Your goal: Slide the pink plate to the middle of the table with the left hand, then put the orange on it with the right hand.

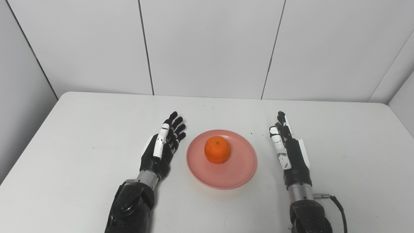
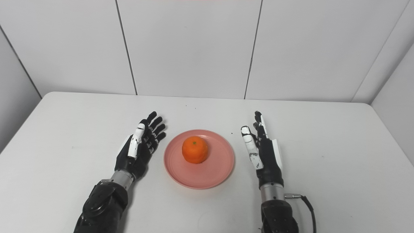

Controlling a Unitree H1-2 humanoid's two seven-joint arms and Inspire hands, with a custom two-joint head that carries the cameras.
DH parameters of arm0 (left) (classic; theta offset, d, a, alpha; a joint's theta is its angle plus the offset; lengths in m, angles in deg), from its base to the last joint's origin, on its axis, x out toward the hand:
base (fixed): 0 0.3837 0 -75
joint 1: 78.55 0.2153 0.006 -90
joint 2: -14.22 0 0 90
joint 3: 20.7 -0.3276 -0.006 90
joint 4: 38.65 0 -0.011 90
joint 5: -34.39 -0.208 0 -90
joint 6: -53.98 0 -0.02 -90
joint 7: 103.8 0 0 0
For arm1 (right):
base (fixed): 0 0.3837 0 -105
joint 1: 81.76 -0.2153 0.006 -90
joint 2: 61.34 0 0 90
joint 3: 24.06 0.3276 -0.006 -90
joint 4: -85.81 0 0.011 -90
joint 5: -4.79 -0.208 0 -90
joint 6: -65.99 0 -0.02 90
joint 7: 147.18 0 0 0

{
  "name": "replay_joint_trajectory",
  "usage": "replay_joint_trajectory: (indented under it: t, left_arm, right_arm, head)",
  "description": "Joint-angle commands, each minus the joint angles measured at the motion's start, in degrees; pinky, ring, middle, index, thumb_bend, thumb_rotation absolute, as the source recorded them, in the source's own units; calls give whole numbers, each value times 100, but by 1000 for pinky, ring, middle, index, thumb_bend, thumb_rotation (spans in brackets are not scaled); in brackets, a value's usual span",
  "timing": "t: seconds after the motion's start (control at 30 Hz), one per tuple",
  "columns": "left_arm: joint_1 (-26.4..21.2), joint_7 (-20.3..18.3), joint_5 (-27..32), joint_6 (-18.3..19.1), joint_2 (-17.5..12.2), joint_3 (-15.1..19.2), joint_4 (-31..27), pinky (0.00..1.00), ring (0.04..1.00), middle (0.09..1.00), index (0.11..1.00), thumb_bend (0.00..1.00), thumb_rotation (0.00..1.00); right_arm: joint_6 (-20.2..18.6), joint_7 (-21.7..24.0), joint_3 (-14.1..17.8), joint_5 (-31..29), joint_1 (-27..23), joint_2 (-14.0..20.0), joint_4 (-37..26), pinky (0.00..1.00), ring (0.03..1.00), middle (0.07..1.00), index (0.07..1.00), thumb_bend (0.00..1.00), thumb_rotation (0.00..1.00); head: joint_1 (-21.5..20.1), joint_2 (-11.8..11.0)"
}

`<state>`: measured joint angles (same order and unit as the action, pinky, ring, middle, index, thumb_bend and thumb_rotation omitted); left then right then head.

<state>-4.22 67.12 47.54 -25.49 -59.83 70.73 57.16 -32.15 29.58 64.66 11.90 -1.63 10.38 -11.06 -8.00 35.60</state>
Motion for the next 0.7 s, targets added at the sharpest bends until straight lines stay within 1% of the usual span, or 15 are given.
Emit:
replay_joint_trajectory:
  t: [0.0, 0.13, 0.23, 0.27, 0.4, 0.47, 0.6, 0.67]
  left_arm:
    - [33, 82, -84, -41, 43, -45, -322, 1000, 1000, 1000, 1000, 384, 945]
    - [197, 210, -191, -10, 84, -75, -729, 1000, 1000, 1000, 1000, 361, 932]
    - [245, 291, -304, -57, 51, -91, -823, 1000, 1000, 1000, 1000, 359, 955]
    - [246, 296, -331, -83, 35, -93, -814, 1000, 1000, 1000, 1000, 358, 968]
    - [242, 276, -386, -248, -19, -92, -705, 1000, 1000, 1000, 1000, 350, 1000]
    - [224, 272, -390, -309, -36, -71, -623, 1000, 1000, 1000, 1000, 351, 999]
    - [203, 283, -383, -407, -39, -41, -527, 1000, 1000, 1000, 1000, 355, 992]
    - [205, 292, -374, -421, -30, -28, -511, 1000, 1000, 1000, 1000, 354, 988]
  right_arm:
    - [-75, -4, 44, -168, -133, -111, -158, 953, 999, 1000, 999, 915, 1000]
    - [-344, -9, 102, -313, -110, -151, -233, 994, 1000, 1000, 1000, 864, 1000]
    - [-514, 1, 146, -460, -124, -194, -272, 1000, 1000, 1000, 1000, 765, 1000]
    - [-512, 29, 153, -520, -125, -189, -259, 1000, 1000, 1000, 1000, 717, 1000]
    - [-376, 71, 160, -682, -129, -178, -155, 1000, 1000, 1000, 1000, 591, 1000]
    - [-323, 76, 134, -717, -114, -177, -117, 1000, 1000, 1000, 1000, 553, 1000]
    - [-362, 29, 125, -774, -99, -229, -116, 1000, 1000, 1000, 1000, 458, 1000]
    - [-394, 15, 123, -775, -92, -232, -129, 1000, 1000, 1000, 1000, 396, 1000]
  head:
    - [-19, -1]
    - [15, 22]
    - [-33, 57]
    - [-33, 57]
    - [-49, 63]
    - [-69, 52]
    - [-25, 21]
    - [-9, 12]
